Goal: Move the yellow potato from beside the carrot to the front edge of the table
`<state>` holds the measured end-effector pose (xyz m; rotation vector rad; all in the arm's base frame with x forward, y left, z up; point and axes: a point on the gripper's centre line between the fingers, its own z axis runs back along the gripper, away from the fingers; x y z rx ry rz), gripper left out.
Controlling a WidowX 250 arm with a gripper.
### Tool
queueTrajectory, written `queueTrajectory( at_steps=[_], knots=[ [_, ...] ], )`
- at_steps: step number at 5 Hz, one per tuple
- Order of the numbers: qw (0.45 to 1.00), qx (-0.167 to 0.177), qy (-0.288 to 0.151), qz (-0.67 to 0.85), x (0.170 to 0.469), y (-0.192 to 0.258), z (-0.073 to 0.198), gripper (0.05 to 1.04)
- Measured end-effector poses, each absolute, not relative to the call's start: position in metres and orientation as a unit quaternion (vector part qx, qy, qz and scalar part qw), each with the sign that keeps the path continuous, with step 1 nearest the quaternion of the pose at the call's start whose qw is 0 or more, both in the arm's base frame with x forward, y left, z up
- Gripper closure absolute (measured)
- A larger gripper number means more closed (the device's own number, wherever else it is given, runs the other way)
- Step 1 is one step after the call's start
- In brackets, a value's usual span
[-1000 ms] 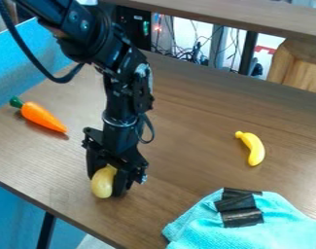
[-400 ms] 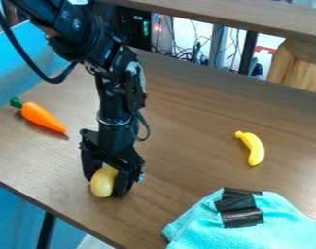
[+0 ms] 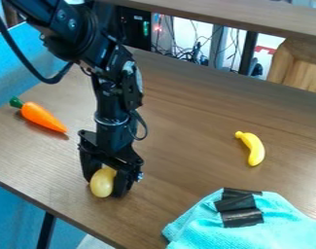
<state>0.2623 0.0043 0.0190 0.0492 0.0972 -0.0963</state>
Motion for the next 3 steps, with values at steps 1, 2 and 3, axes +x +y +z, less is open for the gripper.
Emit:
queueTrajectory(
  at_steps=[1, 2, 3],
  knots=[
    [0.998, 0.024, 0.048, -0.042, 0.263, 0.004, 0.019, 0.086],
    [0.998, 0.009, 0.047, -0.034, 0.261, -0.001, 0.019, 0.085],
    [0.999, -0.008, 0.032, -0.026, 0.261, -0.007, 0.035, 0.085]
  ],
)
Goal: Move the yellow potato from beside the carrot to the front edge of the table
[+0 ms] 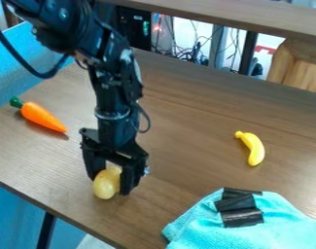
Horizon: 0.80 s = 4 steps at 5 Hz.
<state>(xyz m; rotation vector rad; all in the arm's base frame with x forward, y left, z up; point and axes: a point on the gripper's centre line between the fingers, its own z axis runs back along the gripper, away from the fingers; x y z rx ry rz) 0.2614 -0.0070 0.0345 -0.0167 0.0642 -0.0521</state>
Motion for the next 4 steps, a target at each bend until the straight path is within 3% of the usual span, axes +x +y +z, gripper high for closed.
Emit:
queueTrajectory(
  at_steps=[1, 2, 3, 4],
  knots=[
    [1.000, -0.009, 0.007, -0.012, 0.264, -0.007, 0.058, 0.085],
    [1.000, 0.024, 0.008, -0.011, 0.271, -0.008, 0.075, 0.085],
    [0.999, 0.025, -0.003, -0.037, 0.284, -0.019, 0.091, 0.085],
    [0.998, -0.006, -0.028, -0.064, 0.307, -0.043, 0.110, 0.085]
  ],
)
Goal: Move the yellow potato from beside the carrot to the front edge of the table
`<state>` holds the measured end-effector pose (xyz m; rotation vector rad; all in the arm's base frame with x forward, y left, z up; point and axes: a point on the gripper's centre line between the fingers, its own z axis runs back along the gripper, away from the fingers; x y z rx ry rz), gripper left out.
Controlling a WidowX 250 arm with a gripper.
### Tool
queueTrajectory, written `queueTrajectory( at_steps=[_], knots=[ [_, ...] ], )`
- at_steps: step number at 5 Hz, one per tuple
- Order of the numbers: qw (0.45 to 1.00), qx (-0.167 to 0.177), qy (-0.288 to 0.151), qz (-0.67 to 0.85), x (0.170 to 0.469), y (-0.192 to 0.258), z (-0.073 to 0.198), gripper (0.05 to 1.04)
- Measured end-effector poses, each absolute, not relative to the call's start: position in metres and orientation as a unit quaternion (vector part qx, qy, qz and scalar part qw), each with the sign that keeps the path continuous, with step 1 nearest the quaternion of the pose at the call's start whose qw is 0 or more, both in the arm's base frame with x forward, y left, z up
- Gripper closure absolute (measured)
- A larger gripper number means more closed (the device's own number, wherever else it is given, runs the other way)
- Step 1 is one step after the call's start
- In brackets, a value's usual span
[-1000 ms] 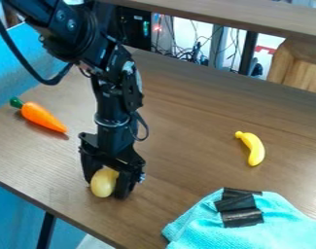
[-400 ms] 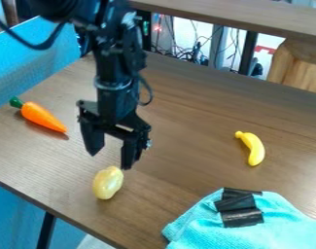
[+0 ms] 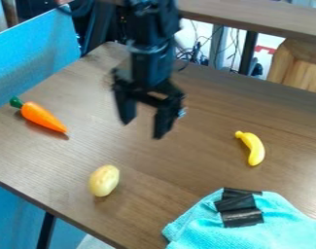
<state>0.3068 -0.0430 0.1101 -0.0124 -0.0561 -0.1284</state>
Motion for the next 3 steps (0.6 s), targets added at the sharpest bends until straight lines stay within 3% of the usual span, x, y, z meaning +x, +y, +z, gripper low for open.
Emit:
queueTrajectory(
  at_steps=[2, 3],
  knots=[
    [0.998, -0.027, -0.046, -0.034, 0.352, -0.075, 0.109, 0.085],
    [0.995, -0.028, -0.050, 0.080, 0.366, -0.086, 0.092, 0.085]
  ],
)
